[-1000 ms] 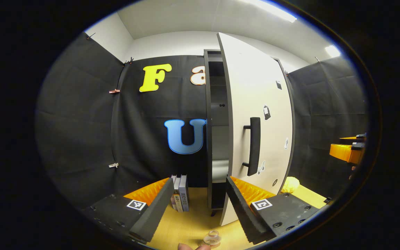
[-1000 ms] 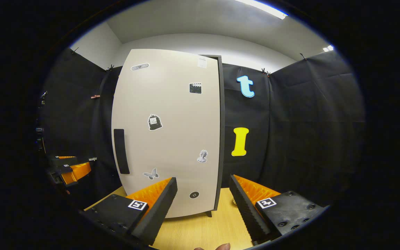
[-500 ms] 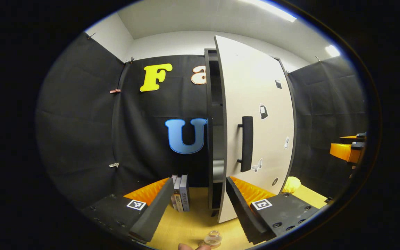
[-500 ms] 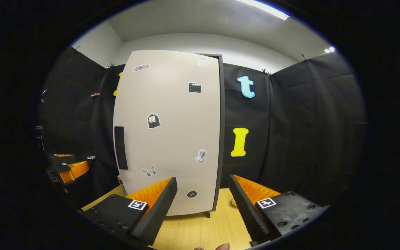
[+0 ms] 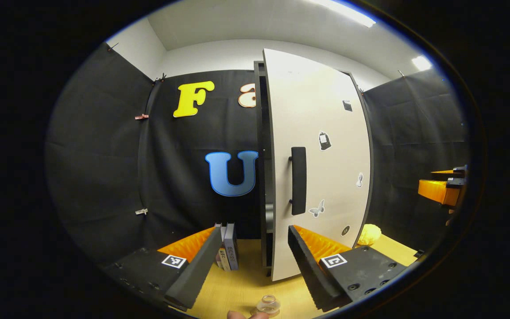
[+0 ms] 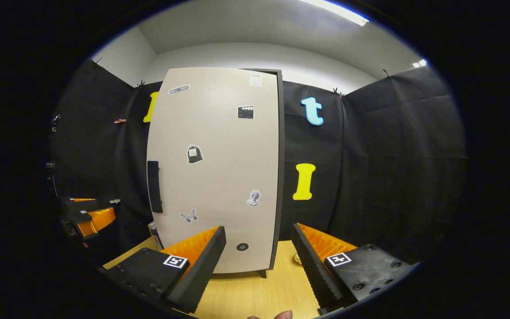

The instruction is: Open the cabinet door with the right hand, grasp the bottle in the cabinet with the left hand and place it on the coaster, then close the cabinet door with the right hand.

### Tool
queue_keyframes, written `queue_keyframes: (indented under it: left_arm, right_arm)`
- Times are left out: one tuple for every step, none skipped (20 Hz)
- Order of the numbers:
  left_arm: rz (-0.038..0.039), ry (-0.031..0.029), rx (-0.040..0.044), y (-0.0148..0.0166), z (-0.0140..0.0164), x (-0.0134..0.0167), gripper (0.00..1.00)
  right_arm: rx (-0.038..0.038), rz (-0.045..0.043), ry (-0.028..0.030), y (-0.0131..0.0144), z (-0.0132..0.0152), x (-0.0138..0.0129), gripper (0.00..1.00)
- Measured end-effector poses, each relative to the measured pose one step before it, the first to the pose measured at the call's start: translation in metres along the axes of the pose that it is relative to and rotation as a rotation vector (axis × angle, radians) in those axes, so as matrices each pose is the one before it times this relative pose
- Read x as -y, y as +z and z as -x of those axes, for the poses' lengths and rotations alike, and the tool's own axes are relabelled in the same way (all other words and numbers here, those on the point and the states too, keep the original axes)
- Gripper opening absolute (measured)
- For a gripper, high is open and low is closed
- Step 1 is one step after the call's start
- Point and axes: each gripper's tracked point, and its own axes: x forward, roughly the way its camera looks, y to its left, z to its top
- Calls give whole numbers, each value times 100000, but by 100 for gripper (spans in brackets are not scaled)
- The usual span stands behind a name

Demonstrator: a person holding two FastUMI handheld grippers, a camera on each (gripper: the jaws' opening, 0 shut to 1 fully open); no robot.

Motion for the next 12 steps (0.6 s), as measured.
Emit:
queue_keyframes:
  left_arm:
    - [149,-204,365,68,-83,137,95]
    - [93,-83,303,1,84,90,95]
    - [-13,-198,329,93,51,128,95]
    - [-67,34,369,170,50,46,95]
    - [-183,-51,181,-86,11,52,94]
    - [-275,76,50,-13,60,27,94]
    - [-289,107,53,-24,-47,52,94]
    - [50,50,-84,-69,42,47,95]
    - [244,-144,-238,-193,1,108,95]
    - [327,-14,-107,36,37,52,95]
    - [119,-49,82,-39,182,54,95]
    - [-95,54,177,14,64,18,95]
  right_arm:
    - [-188,-18,20,-26,114,18,98]
    - [-94,53,-96,-18,95,35,98]
    - [-31,129,16,-3,44,18,98]
    - [67,191,-96,-33,-34,29,98]
    - [94,329,-97,-16,27,71,97]
    - [40,288,-132,-6,74,91,97]
    - [-43,102,137,-11,20,-18,97]
    - [-214,43,-97,-58,63,17,97]
    - [-193,52,10,-34,24,2,97]
    - [-150,54,-157,-56,127,35,97]
    - [-182,-5,-19,-55,77,27,97]
    - [-168,36,22,-5,28,-28,98]
